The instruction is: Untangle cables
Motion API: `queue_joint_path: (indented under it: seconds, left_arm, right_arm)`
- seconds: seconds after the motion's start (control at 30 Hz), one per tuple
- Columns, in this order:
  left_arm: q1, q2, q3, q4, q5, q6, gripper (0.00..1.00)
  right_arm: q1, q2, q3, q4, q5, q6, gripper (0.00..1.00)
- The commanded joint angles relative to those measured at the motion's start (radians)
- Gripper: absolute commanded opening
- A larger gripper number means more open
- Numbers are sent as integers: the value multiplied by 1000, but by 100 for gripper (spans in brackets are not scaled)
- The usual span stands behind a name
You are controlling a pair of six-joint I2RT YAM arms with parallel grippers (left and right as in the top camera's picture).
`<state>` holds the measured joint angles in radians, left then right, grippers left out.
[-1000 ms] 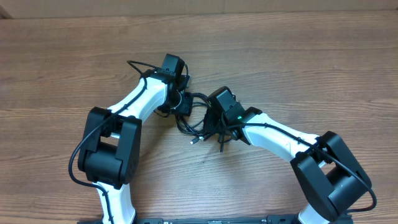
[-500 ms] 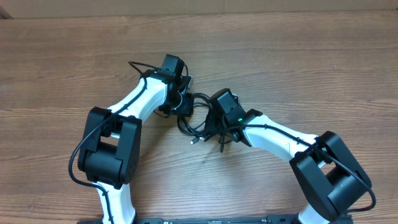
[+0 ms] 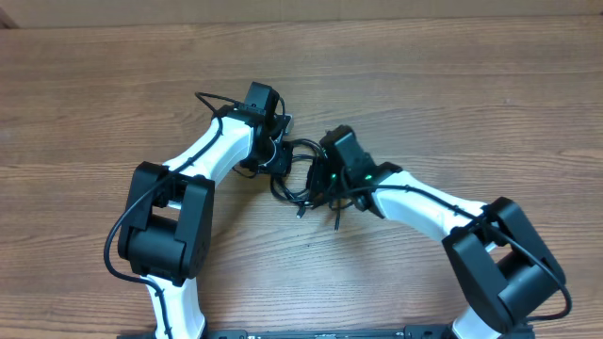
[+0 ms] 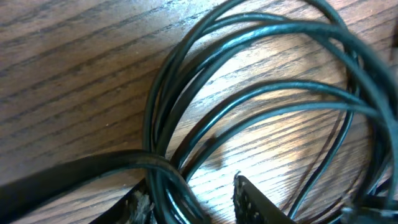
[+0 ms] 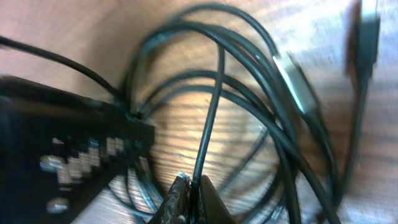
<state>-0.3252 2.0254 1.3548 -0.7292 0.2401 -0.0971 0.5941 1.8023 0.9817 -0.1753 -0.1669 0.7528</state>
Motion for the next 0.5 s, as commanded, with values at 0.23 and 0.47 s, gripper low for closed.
queue_joint_path:
  seconds: [0.23,0.47]
  left_arm:
    - [4,16,17,0,12,31,39]
    - [4,16,17,0,11,31,40]
  right_arm:
    - [-115,-96,36,63,-220,-28,4]
    - [-163,-96,36,53,-228,-28,4]
